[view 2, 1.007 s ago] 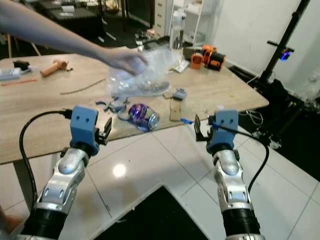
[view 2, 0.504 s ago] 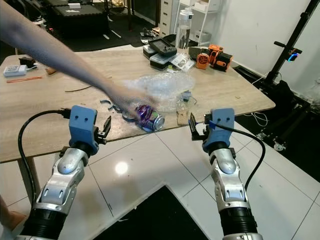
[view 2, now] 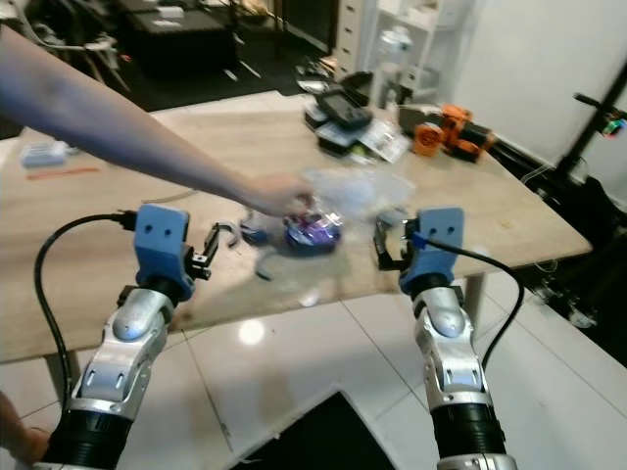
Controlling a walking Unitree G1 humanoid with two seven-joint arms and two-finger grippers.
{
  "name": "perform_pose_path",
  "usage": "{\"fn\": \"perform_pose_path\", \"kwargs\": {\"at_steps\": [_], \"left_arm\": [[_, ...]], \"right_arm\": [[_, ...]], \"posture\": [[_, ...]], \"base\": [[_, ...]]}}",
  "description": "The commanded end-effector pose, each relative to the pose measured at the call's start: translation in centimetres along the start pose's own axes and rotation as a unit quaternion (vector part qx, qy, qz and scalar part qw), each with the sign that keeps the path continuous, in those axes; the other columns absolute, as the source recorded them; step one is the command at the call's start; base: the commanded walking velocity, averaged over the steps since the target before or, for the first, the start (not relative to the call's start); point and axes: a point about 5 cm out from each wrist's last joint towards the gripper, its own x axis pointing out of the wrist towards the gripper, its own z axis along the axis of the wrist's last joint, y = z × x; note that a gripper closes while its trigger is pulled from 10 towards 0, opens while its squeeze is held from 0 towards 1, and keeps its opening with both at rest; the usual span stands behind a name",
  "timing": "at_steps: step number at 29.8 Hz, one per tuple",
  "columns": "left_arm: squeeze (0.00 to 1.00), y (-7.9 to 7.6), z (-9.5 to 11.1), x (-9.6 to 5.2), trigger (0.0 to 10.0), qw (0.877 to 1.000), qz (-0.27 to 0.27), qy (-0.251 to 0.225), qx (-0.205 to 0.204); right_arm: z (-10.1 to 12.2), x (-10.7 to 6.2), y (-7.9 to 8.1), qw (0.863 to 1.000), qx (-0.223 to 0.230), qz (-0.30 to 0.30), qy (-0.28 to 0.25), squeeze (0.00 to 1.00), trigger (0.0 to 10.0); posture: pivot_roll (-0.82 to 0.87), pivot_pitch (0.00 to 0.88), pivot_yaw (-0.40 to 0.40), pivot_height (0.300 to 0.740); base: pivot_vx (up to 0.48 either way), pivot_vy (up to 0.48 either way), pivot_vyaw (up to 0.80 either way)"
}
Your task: Picking trash to rubbish bin
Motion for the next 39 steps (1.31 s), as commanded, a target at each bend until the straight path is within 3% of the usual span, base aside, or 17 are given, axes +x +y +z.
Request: {"fn": "perform_pose_path", "kwargs": {"at_steps": [1, 17, 29, 39], "left_arm": [[0.0, -0.4, -0.4, -0.2, 10.0, 1.0, -0.009, 0.008, -0.003], [0.0, -0.1, -0.6, -0.6, 10.0, 1.0, -0.014, 0.01, -0.001], [0.0, -0.4, -0.4, -0.3, 10.0, 0.999, -0.033, 0.008, 0.005], [0.0, -0.6, -0.4, -0.3, 10.0, 0.998, -0.058, 0.012, 0.017]], "right_arm": [[-0.3, -0.4, -0.8, 1.0, -0.002, -0.011, 0.007, 0.0, 10.0], [-0.6, -0.6, -0.4, 1.0, 0.004, -0.005, 0.011, 0.0, 10.0], [-0.4, -0.1, -1.9, 0.999, -0.018, -0.04, 0.018, 0.0, 10.0], [-1.4, -0.5, -2.9, 0.997, 0.011, -0.023, 0.071, 0.0, 10.0]], "posture": [[-0.06, 0.044, -0.061, 0.74], [-0.05, 0.04, -0.06, 0.74], [-0.06, 0.039, -0.053, 0.74], [-0.06, 0.051, -0.049, 0.74]], "base": [[0.0, 0.0, 0.0], [0.0, 0.0, 0.0], [0.0, 0.0, 0.0], [0.0, 0.0, 0.0]]}}
